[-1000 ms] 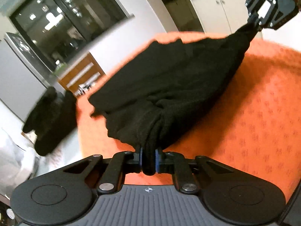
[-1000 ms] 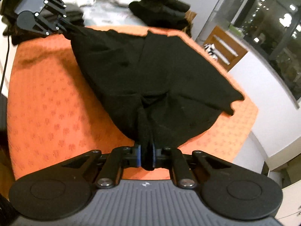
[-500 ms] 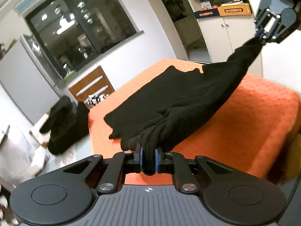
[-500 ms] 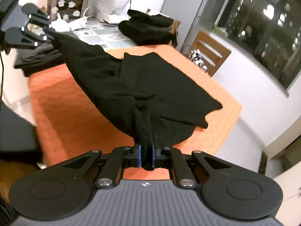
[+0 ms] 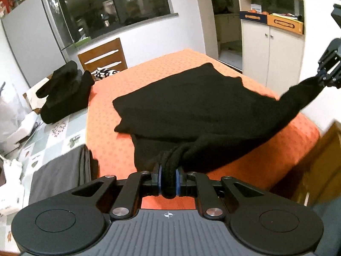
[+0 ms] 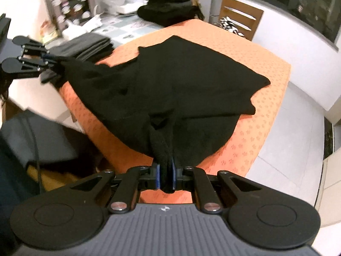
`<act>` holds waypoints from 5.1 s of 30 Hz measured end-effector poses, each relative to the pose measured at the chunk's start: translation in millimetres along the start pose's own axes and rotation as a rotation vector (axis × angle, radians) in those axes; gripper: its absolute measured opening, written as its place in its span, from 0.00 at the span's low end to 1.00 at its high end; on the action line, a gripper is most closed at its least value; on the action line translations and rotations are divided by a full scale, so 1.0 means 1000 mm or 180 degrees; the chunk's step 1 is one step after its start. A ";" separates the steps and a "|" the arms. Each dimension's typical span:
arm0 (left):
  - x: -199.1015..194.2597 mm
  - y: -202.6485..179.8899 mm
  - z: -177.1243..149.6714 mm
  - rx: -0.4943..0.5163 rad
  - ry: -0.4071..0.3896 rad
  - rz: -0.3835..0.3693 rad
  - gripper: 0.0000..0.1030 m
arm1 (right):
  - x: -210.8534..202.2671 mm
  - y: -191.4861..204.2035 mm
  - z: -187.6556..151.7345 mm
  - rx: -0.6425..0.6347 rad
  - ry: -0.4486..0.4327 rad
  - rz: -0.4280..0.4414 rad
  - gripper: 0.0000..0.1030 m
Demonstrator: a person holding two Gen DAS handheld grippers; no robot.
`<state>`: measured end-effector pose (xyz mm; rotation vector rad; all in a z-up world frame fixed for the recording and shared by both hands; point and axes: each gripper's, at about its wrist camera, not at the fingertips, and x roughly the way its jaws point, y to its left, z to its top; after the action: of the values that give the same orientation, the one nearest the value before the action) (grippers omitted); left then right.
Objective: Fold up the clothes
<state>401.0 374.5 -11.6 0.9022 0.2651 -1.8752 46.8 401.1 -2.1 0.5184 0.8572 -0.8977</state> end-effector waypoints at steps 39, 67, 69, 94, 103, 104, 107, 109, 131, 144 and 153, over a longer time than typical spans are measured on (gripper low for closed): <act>0.206 0.070 0.079 -0.0866 -0.0119 -0.0432 0.36 | 0.177 -0.115 0.119 0.0374 -0.0477 -0.0435 0.42; 0.197 0.087 0.027 -0.1819 -0.0045 0.0007 0.06 | 0.190 -0.171 0.063 0.1582 -0.0471 -0.0382 0.08; 0.191 0.090 0.027 -0.1890 -0.0043 0.0099 0.06 | 0.197 -0.176 0.068 0.1670 -0.0485 -0.0340 0.08; 0.159 0.084 -0.021 -0.1196 0.0090 -0.0760 0.61 | 0.137 -0.101 -0.015 0.0575 -0.0307 -0.0138 0.54; 0.160 0.079 -0.025 -0.0566 0.0165 -0.0725 0.63 | 0.147 -0.080 -0.011 -0.0027 -0.0218 -0.0268 0.42; 0.162 0.074 -0.026 -0.0455 0.0206 -0.0739 0.63 | 0.149 -0.077 -0.011 -0.0094 -0.0208 -0.0283 0.41; 0.162 0.063 -0.027 -0.0096 0.0273 -0.0714 0.33 | 0.144 -0.073 -0.007 -0.0166 -0.0240 -0.0317 0.23; 0.156 0.056 -0.023 0.0162 0.0250 -0.0621 0.17 | 0.135 -0.073 -0.003 -0.0129 -0.0302 -0.0335 0.11; -0.011 0.032 0.004 -0.0677 -0.0052 -0.0557 0.15 | -0.020 -0.058 -0.019 0.1166 -0.0340 0.0100 0.10; 0.097 0.094 0.083 -0.1091 -0.0106 -0.0365 0.16 | 0.047 -0.140 0.099 0.1168 -0.0370 -0.0131 0.11; 0.123 0.103 0.084 -0.1168 -0.0017 -0.0480 0.16 | 0.082 -0.158 0.106 0.1227 -0.0234 0.0018 0.11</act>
<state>422.0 195.2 -16.7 0.6396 0.6659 -1.8826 -13.6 203.6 -16.2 0.8152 0.6161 -1.0771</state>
